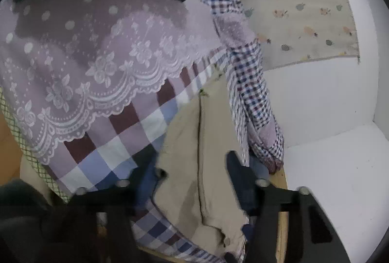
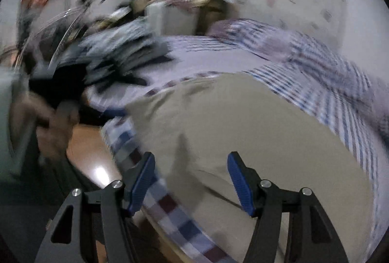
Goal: Fold clothes
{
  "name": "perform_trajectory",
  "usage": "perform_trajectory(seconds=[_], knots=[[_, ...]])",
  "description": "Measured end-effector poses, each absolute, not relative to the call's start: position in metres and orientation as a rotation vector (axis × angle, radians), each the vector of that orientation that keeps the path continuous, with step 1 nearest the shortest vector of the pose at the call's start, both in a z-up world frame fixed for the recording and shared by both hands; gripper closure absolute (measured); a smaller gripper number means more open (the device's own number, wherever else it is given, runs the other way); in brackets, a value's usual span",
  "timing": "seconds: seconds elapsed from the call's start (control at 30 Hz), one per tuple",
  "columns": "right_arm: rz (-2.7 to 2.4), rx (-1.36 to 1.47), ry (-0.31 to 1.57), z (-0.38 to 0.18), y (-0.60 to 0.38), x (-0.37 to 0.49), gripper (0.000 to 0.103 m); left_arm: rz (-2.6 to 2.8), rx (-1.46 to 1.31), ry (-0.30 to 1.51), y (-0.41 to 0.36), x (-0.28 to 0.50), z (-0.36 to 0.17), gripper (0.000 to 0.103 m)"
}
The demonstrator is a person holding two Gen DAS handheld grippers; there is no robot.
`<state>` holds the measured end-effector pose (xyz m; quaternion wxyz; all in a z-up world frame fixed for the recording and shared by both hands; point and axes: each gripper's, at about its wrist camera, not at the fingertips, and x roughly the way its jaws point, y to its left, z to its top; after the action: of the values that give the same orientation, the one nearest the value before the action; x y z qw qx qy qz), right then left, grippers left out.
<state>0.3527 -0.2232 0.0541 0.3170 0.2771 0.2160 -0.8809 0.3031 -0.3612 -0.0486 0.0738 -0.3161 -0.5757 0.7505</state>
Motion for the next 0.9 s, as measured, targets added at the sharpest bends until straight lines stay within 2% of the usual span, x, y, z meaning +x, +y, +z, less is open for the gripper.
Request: perform_trajectory(seconds=[0.03,0.1,0.17,0.2,0.37,0.57,0.63,0.7,0.9], knots=[[-2.293,0.697,0.658,0.045,-0.239,0.359,0.037,2.237,-0.956,-1.735,-0.362,0.302,-0.050,0.074],[-2.249,0.659,0.756,0.031,-0.260,0.366,0.037,2.223,-0.943,-1.750,-0.363,0.304,-0.051,0.077],[-2.226,0.626,0.820,0.020,-0.274,0.370,0.038,2.204,-0.924,-1.764,-0.365,0.306,-0.052,0.091],[-2.209,0.608,0.845,0.014,-0.282,0.370,0.038,2.190,-0.915,-1.772,-0.366,0.307,-0.052,0.094],[-2.237,0.547,0.883,0.001,-0.301,0.358,0.039,2.125,-0.856,-1.801,-0.368,0.311,-0.048,0.095],[-2.268,0.508,0.956,-0.010,-0.320,0.337,0.062,2.089,-0.862,-1.811,-0.371,0.307,-0.051,0.095],[-2.271,0.506,0.981,-0.012,-0.325,0.333,0.089,2.076,-0.901,-1.814,-0.369,0.305,-0.055,0.095],[-2.278,0.509,0.992,-0.013,-0.329,0.329,0.100,2.063,-0.932,-1.820,-0.368,0.307,-0.059,0.095],[-2.291,0.464,0.959,-0.001,-0.332,0.326,0.102,2.011,-0.973,-1.837,-0.360,0.300,-0.070,0.092]])
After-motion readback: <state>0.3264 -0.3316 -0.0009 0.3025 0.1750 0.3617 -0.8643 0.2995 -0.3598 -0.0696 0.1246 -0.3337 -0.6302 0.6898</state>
